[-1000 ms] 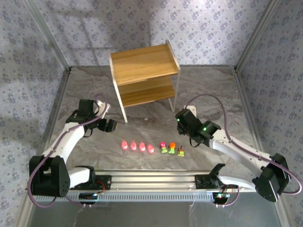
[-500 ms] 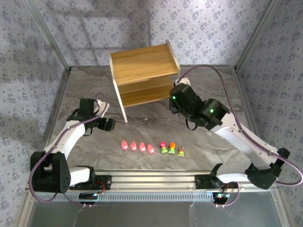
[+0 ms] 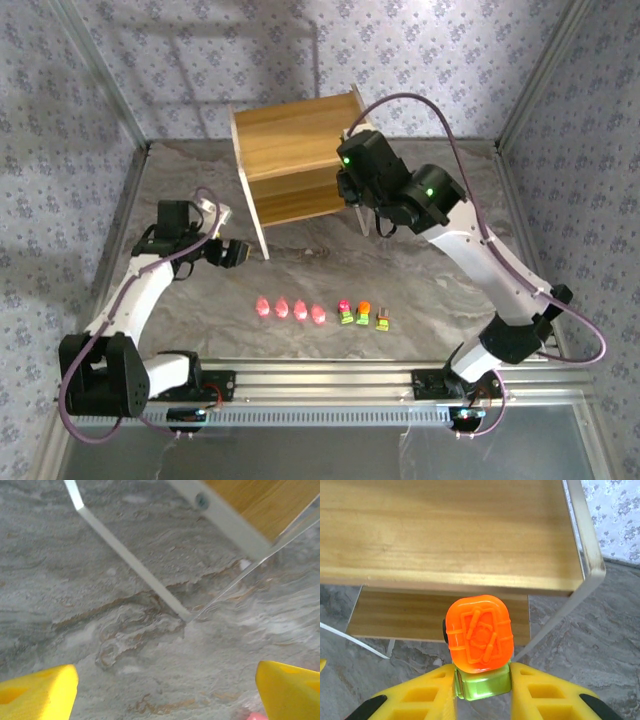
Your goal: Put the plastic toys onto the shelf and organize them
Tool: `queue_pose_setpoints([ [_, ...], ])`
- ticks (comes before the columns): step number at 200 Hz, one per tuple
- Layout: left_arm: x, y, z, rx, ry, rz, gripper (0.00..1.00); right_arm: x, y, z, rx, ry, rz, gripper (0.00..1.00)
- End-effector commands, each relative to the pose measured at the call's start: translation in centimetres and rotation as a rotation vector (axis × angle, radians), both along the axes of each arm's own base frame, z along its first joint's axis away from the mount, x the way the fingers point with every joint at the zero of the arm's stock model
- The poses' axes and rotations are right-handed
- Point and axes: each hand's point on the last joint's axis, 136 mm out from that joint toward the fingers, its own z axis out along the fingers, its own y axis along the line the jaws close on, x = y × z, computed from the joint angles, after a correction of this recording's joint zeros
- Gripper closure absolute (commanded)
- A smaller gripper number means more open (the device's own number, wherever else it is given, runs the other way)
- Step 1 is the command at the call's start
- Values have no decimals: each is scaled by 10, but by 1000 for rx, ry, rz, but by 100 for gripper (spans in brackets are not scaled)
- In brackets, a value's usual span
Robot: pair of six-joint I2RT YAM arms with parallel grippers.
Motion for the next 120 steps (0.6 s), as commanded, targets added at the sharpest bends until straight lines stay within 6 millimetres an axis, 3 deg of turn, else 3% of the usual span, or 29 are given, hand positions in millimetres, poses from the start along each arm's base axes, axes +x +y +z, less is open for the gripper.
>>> queue_pose_setpoints([
  [1,2,-14,25,-91,-68,-75,8,5,3,19,-4,-34,31,71],
  [31,4,-16,29,-128,-87,-82,8,15,13,33,-6,-58,64,71],
  [60,1,-23,34,-149,-101,-130,8,33,11,39,-29,-60,64,71],
  [120,0,-27,38,-157,-128,-149,9,68,-5,18,-61,26,7,71],
])
